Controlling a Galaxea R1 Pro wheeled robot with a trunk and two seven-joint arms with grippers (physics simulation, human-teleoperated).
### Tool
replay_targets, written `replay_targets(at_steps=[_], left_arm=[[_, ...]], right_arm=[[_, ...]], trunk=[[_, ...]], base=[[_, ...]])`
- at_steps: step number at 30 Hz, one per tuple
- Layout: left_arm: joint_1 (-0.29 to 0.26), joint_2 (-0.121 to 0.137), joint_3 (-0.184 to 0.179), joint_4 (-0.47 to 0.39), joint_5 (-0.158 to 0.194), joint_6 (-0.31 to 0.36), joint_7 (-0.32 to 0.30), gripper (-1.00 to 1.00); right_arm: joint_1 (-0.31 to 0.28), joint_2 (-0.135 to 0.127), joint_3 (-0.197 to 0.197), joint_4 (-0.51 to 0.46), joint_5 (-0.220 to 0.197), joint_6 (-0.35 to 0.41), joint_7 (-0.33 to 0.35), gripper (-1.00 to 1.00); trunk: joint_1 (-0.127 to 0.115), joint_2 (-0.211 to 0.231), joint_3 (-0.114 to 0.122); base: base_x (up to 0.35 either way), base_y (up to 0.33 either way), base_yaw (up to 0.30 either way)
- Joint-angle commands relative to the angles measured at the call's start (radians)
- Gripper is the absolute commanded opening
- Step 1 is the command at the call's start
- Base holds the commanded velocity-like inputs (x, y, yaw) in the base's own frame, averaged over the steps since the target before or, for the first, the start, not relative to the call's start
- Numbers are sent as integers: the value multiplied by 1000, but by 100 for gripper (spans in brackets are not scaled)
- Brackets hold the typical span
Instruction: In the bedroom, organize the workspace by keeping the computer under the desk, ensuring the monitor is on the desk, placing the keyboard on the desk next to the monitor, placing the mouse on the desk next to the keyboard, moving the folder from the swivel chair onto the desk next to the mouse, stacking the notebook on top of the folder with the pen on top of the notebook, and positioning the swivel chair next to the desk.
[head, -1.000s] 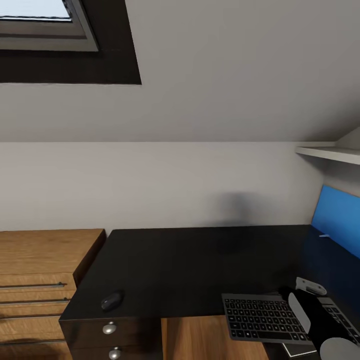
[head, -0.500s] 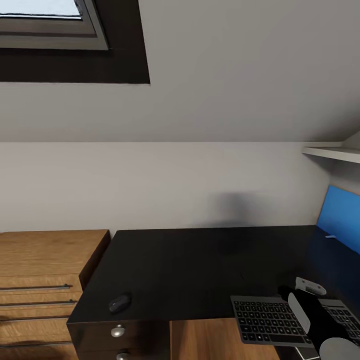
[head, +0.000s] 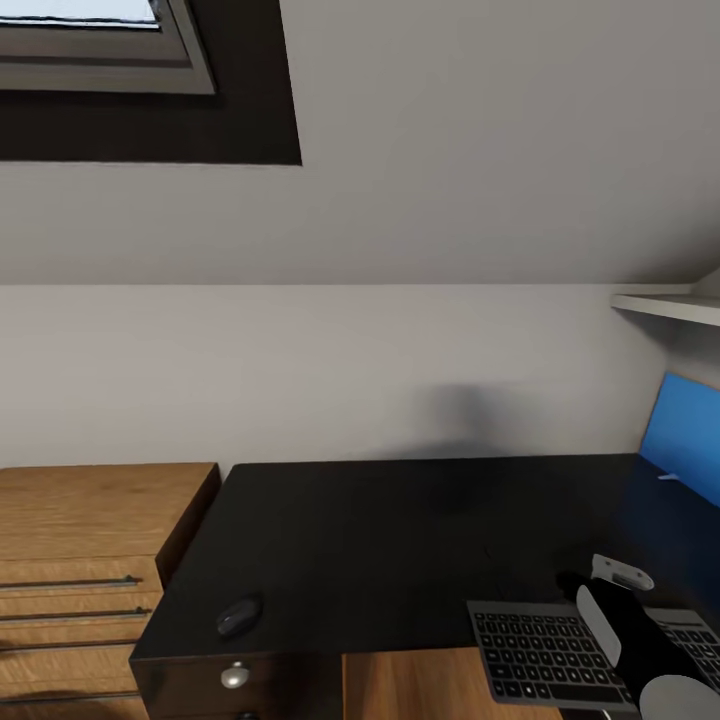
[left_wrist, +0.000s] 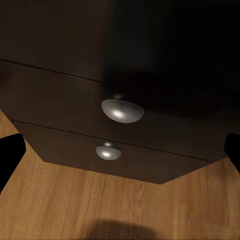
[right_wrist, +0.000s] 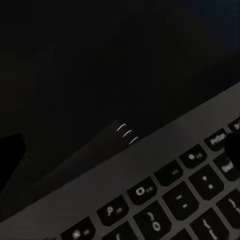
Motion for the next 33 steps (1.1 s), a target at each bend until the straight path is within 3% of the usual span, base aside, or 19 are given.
replay_targets(at_steps=[1, 12, 18, 22, 28, 33], left_arm=[[-1, -1, 3, 0, 2, -2, 0, 100], [0, -1, 5, 0, 3, -2, 7, 100], [0, -1, 6, 0, 3, -2, 7, 100], [0, -1, 6, 0, 3, -2, 7, 100], [0, 0, 6, 0, 3, -2, 7, 100], [0, 0, 6, 0, 3, -11, 1, 100]], right_arm=[[0, 0, 1, -2, -10, 3, -7, 100], [0, 0, -7, -2, -14, 3, -15, 100], [-1, 7, -8, -2, -43, -1, -46, 100], [-1, 21, -8, -3, -77, -17, -80, 100], [0, 47, -5, -2, -87, -59, -166, 100], [0, 61, -7, -3, -88, -68, -192, 100]], trunk=[[0, -1, -1], [0, -1, -1], [0, -1, -1], [0, -1, -1], [0, -1, -1], [0, -1, -1]], base=[[43, 9, 0], [10, 2, 0], [0, 0, 0], [0, 0, 0], [0, 0, 0], [64, 43, 0]])
